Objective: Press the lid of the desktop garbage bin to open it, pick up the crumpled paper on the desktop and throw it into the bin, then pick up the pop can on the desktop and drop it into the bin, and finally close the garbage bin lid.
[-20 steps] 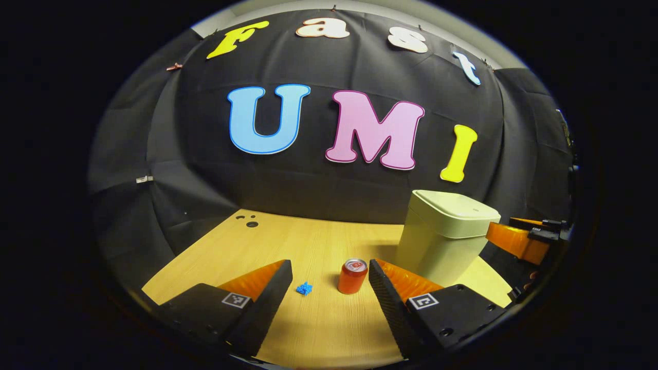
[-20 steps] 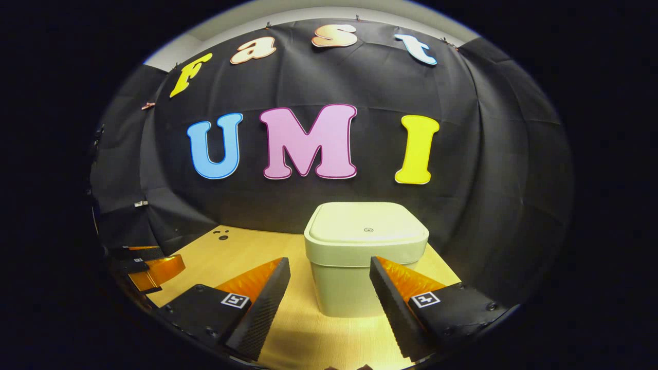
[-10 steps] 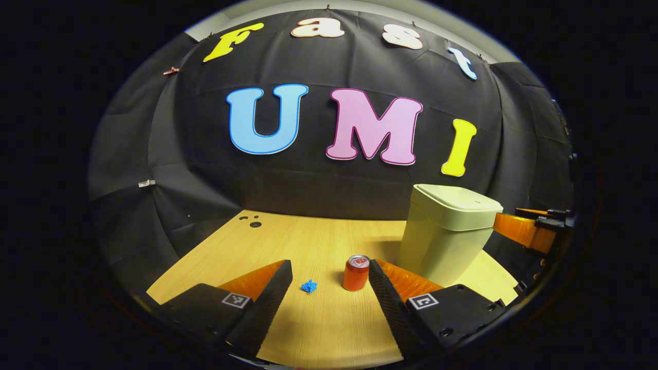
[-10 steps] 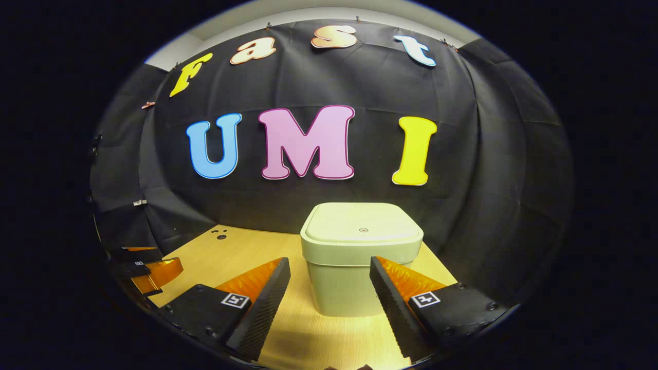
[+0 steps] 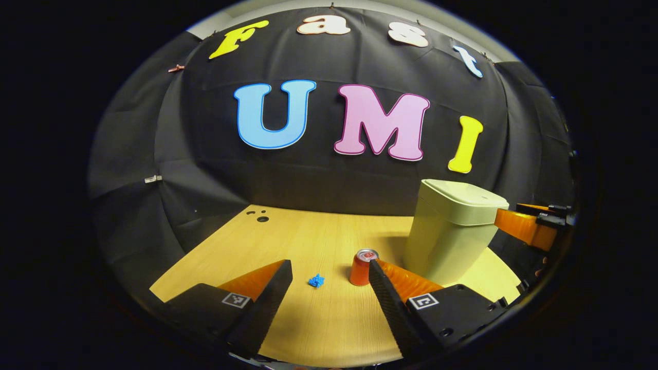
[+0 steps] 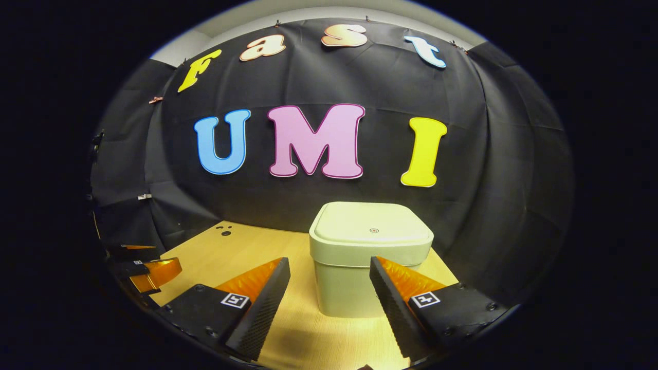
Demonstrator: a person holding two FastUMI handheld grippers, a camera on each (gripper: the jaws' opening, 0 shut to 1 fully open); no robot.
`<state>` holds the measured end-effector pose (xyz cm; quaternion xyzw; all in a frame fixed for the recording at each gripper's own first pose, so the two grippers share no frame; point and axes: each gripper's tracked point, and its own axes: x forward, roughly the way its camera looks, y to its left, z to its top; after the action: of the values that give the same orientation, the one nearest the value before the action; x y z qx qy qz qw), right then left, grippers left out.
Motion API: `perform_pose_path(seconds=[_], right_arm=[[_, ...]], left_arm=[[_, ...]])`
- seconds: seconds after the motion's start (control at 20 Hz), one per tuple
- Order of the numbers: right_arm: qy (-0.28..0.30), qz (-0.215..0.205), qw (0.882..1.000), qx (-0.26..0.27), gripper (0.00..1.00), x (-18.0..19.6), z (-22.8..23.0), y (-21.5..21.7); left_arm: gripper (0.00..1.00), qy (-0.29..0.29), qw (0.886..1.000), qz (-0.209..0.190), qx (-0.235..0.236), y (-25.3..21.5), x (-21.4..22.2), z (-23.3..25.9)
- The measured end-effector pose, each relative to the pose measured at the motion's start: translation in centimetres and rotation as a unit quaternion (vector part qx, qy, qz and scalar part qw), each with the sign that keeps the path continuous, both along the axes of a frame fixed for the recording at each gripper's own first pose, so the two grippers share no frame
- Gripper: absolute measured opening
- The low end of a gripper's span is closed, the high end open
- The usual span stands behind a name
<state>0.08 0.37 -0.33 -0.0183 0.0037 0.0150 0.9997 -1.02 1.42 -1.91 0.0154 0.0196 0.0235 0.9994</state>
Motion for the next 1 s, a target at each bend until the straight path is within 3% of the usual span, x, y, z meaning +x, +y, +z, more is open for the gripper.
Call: perform_pose_path(seconds=[0.15, 0.25, 0.4, 0.45, 0.6, 0.7, 0.8, 1.0], right_arm=[[-0.005, -0.003, 1.000, 0.000, 0.93, -0.1, 0.3, -0.2], [-0.007, -0.007, 1.000, -0.005, 0.70, 0.1, 0.9, -0.5], [-0.005, -0.007, 1.000, -0.008, 0.51, 0.1, 1.6, -0.7], [-0.002, -0.008, 1.000, -0.010, 0.50, 0.0, 1.7, -0.8], [0.010, -0.008, 1.000, -0.011, 0.19, 0.8, 2.0, -0.9], [0.007, -0.006, 1.000, -0.013, 0.17, 0.8, 2.0, -0.6], [0.008, 0.003, 1.000, -0.022, 0.07, 0.9, 2.4, -0.4], [0.012, 0.022, 0.999, -0.024, 0.05, 1.4, 2.9, 0.4]], left_arm=[[0.96, 0.008, 1.000, -0.006, 0.003, -0.4, -0.2, -0.7], [0.96, 0.011, 1.000, -0.011, 0.003, -0.7, -0.1, -1.0], [0.96, 0.010, 1.000, -0.013, 0.003, -0.8, 0.1, -0.9], [0.96, 0.010, 1.000, -0.013, 0.002, -0.8, 0.2, -1.0], [0.96, 0.010, 1.000, -0.013, 0.001, -0.7, 0.4, -1.0], [0.96, 0.010, 1.000, -0.012, 0.000, -0.5, 0.5, -1.2], [0.96, 0.013, 1.000, -0.010, -0.002, -0.3, 0.7, -1.3], [0.96, 0.016, 1.000, -0.008, -0.002, 0.1, 1.2, -1.5]])
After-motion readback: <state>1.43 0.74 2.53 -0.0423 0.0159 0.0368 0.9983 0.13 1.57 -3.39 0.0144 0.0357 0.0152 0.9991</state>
